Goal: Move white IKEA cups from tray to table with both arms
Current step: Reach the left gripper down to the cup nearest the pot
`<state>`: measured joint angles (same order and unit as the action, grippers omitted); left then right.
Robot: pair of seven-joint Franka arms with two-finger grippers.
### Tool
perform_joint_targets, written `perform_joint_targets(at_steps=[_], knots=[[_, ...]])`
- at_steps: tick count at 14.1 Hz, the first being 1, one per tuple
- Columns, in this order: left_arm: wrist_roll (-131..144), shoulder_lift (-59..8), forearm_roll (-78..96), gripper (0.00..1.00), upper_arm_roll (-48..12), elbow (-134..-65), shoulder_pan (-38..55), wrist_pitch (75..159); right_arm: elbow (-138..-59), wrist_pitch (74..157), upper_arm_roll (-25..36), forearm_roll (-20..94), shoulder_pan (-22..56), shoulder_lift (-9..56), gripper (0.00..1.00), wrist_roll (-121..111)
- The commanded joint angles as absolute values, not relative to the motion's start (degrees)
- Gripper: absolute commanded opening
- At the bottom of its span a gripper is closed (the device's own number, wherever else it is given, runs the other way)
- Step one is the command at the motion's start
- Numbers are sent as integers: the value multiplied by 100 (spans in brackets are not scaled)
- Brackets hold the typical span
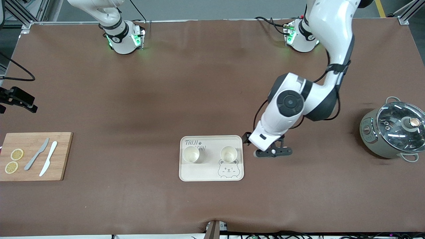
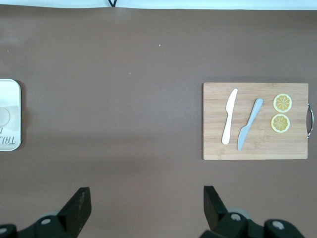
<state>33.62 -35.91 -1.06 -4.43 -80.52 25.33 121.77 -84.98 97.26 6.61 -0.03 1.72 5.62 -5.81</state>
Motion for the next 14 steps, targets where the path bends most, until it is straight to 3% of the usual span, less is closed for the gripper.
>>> perform_joint_targets(at_steps=[1, 4, 9, 14], knots=[[3542, -3963, -220, 100, -378, -7884, 2715, 12636, -8341, 9712, 668, -9, 202, 685, 100, -554], [3577, -4297, -246, 100, -369, -7892, 2856, 13235, -8332, 9729, 642, 0, 359, 861, 100, -545], [3551, -4570, -264, 100, -325, -7884, 2891, 13394, -8306, 10448, 642, 17, 711, 1142, 100, -527], [3560, -4798, -264, 100, 245, -7884, 3418, 13684, -8191, 11188, 650, -201, 1414, 1713, 100, 964]])
